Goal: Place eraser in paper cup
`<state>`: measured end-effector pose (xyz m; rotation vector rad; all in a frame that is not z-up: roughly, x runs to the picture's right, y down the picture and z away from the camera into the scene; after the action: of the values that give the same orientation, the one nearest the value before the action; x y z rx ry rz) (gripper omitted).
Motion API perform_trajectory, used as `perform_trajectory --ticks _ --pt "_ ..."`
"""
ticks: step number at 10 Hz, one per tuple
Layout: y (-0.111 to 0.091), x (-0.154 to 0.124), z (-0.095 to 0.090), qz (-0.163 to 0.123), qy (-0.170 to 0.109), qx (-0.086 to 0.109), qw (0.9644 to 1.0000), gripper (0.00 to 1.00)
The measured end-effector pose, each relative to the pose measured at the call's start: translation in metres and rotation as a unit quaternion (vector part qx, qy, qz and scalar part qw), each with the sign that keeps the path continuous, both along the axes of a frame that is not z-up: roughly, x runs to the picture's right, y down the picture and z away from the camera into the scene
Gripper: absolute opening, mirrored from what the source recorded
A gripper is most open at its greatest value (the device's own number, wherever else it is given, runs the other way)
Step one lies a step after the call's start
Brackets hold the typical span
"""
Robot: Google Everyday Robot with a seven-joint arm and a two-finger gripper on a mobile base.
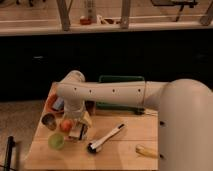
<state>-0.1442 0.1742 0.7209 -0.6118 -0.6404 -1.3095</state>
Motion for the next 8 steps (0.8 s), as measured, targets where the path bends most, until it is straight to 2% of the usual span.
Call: perform_trajectory --ticks 8 --pt "-0.017 0.006 -0.006 -0.005 0.003 0.008 1.0 0.8"
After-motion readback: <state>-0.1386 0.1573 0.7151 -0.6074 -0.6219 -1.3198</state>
